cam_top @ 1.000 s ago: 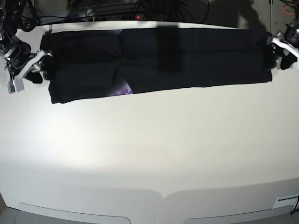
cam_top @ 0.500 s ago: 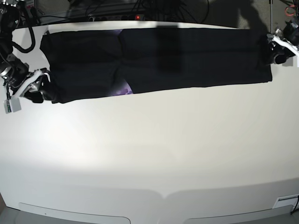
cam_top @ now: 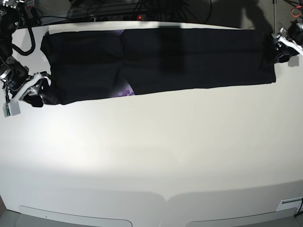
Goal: Fold the T-shirt properly
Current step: 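Release the hem and reposition both grippers at the strip's ends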
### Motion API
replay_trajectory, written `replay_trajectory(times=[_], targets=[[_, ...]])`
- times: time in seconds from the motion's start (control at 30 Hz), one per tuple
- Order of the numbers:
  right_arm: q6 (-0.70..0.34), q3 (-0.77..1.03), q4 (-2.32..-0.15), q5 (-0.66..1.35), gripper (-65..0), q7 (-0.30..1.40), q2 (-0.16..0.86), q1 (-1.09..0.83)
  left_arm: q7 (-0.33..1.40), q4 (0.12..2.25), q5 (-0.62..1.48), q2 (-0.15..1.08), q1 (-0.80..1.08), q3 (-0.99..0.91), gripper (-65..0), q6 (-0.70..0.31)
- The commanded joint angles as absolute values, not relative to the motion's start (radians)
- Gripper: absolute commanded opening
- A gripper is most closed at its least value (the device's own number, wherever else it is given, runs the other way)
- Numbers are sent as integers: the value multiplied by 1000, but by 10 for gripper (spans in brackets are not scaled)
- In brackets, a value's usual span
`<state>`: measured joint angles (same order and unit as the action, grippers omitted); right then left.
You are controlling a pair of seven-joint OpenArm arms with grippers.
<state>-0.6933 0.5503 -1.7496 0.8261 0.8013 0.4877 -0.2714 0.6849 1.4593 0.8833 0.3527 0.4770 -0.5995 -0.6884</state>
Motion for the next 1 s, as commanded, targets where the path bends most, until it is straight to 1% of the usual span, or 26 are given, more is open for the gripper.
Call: replay_trajectory(times=[0.0,0.13,0.27,0.37,0.47,0.57,0.77,0.87,0.97], targets=[[-698,561,-1767,849,-350,771,507,-262,670,1473,898,374,480,-607,-281,-698],[-698,561,-1767,850,-350,764,507,-260,694,1489,899,389,480,-607,-281,-698],[-698,561,-1767,849,-350,765,507,-246,774,1588,921,388,491,-607,-281,-698],[-698,561,-1767,850,-350,764,507,-242,776,1682,917,388,519,-607,-281,-698],[-698,561,-1767,849,-350,765,507,-241,768,1729,879,387,538,-607,-281,-698],[-698,561,-1767,849,-350,766,507,-241,709,1729,745,366,546,-607,-281,-698],[-698,561,-1767,849,-350,768,507,-241,502,1728,480,245,548,-607,-281,-698],[-698,561,-1767,849,-350,771,507,-241,499,1728,430,213,543,-607,-281,-698],[-698,561,-1767,849,-350,771,507,-241,474,1727,410,216,535,-607,-281,-698]])
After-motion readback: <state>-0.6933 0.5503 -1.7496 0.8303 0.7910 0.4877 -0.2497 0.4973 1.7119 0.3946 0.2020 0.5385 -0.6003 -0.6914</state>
